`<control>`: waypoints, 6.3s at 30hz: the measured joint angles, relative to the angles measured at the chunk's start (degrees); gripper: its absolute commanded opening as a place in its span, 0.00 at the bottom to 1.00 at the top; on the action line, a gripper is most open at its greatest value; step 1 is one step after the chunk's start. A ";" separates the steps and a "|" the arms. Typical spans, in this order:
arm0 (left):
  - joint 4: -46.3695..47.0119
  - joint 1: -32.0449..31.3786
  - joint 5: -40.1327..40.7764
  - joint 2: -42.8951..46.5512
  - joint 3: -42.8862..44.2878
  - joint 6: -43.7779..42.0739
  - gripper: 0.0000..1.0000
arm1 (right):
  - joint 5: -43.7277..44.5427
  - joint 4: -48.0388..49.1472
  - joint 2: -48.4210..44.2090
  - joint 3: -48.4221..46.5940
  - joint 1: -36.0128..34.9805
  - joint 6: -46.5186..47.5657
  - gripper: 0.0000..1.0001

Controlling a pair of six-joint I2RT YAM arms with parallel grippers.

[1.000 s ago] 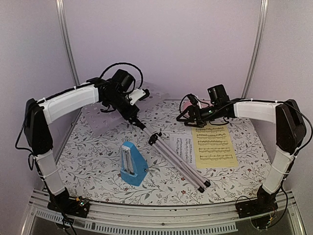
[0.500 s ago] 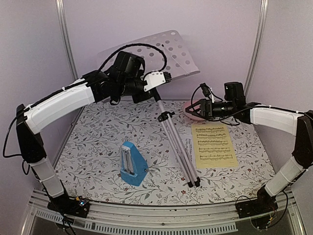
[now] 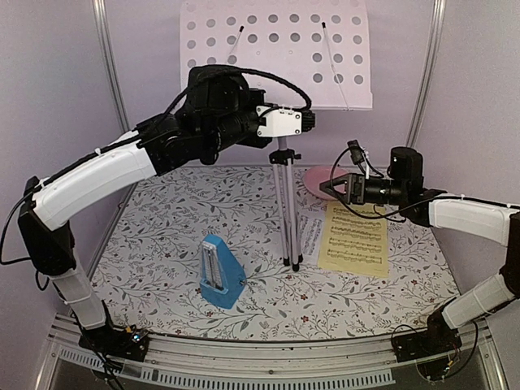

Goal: Set up the instrument practice props

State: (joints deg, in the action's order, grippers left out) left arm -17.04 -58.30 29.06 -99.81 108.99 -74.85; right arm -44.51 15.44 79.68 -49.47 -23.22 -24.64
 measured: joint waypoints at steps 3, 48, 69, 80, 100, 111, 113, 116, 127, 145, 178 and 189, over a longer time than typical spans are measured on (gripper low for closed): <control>5.49 -0.83 1.38 0.28 -2.10 -6.54 0.00 | -0.72 2.47 -0.11 0.07 -0.09 0.17 0.51; 15.54 -3.32 3.30 6.95 -12.92 -12.72 0.00 | 1.73 20.94 20.33 -9.44 -10.14 10.49 0.24; 12.68 -3.37 1.36 9.90 -14.16 -10.40 0.00 | -2.99 19.45 20.96 -10.25 -10.14 14.60 0.11; 12.33 -3.50 1.05 11.52 -14.34 -8.85 0.00 | -2.49 17.97 20.96 -10.97 -10.14 14.34 0.07; 12.50 -3.52 1.31 11.41 -14.34 -10.08 0.00 | -0.55 14.25 23.43 -15.17 -10.78 17.81 0.71; 12.96 -3.45 2.47 11.37 -14.78 -12.24 0.00 | -0.17 11.78 28.76 -19.30 -10.84 17.18 0.99; 13.33 -3.41 2.75 11.37 -15.34 -12.41 0.00 | -0.07 11.45 29.83 -20.24 -10.82 17.11 0.99; 13.79 -3.23 3.06 11.39 -16.39 -12.59 0.00 | 0.04 11.17 31.21 -21.22 -10.82 17.09 0.99; 18.88 0.11 3.76 14.71 -22.40 -10.34 0.00 | -0.28 8.50 37.00 -30.42 -10.78 17.68 0.99; 20.81 5.77 0.09 15.34 -23.67 -6.99 0.00 | -0.83 8.63 41.59 -38.18 -10.88 17.92 0.99; 20.98 5.51 -2.60 11.58 -21.00 -8.87 0.14 | -0.81 11.30 43.89 -36.59 -10.34 20.55 0.99; 25.42 4.96 -1.40 14.05 -25.20 -7.08 0.34 | -1.44 10.88 40.83 -33.09 -10.38 20.65 0.99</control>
State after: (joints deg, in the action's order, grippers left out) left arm 8.38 -53.34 27.66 -85.76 83.79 -81.93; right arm -45.95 26.33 120.51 -82.56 -33.61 -3.99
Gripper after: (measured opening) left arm 0.280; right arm 0.989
